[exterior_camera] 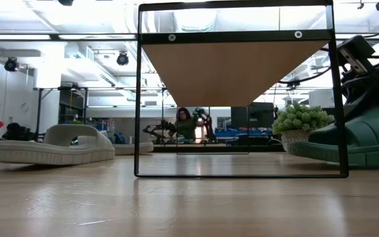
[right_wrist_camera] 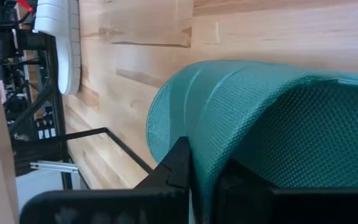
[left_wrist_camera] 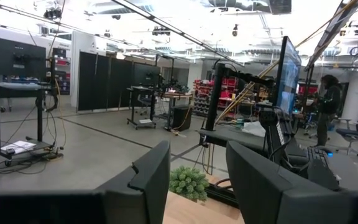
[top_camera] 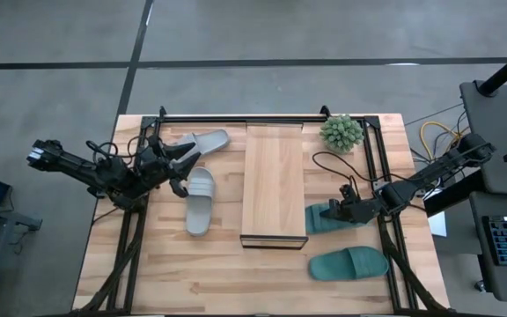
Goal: Pick and place slides into the shelf
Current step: Put the top green slide on the shelf
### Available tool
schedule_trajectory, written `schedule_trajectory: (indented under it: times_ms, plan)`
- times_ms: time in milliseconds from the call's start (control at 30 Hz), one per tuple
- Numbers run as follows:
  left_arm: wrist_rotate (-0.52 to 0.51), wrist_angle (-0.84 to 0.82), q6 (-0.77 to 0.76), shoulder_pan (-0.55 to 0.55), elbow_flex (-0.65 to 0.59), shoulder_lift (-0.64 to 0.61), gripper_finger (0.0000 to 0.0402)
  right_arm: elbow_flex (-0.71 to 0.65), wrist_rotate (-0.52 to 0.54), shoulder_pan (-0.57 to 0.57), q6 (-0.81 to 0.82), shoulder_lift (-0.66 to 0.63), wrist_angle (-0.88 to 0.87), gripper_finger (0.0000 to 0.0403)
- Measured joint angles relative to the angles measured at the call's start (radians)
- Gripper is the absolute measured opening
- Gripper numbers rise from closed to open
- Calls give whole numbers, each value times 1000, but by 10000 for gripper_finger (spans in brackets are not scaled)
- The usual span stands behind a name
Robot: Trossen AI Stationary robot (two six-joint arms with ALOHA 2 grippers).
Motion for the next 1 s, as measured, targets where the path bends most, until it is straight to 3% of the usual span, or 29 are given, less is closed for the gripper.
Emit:
schedule_trajectory:
  times_ms: [1000]
  plan:
    - [0, 0, 0, 0, 0, -1, 141, 2, -10, 0, -24, -63, -32, 12]
